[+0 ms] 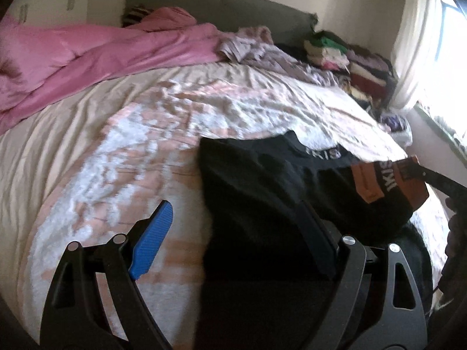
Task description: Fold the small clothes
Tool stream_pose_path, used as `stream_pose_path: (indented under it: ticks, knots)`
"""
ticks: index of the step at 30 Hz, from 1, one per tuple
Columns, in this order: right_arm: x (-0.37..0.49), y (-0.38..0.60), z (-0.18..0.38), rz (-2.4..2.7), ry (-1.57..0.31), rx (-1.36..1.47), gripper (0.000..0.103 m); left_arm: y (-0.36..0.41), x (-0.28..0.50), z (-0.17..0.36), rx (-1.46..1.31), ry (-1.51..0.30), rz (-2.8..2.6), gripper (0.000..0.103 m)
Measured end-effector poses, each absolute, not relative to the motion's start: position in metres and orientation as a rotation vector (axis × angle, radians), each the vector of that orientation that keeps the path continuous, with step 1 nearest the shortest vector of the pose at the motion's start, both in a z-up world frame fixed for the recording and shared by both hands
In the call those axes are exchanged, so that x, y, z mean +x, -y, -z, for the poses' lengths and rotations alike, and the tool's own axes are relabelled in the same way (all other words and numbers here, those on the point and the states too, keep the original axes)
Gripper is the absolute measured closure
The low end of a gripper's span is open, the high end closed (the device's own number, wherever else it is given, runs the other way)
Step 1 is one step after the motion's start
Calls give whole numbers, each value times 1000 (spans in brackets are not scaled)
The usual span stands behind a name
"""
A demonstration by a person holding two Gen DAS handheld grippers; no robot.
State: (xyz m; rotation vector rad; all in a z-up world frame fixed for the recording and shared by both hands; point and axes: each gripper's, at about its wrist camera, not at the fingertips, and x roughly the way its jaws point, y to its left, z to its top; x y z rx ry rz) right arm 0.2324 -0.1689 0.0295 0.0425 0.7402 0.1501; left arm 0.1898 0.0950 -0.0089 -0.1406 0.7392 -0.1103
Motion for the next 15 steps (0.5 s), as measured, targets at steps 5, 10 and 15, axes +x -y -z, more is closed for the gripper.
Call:
stream_pose_path:
  ticks: [5,10,15]
  knots:
    - [234,172,-25,-142,-745,50,97,-61,215,14,-74,-792,153,24]
    - [234,174,-24,-131,-756,44,97,-40,240,31,-55,-865,170,24]
    - [236,177,-20,-113,-763,31,97,-31,247,49,-37,-914,165,24]
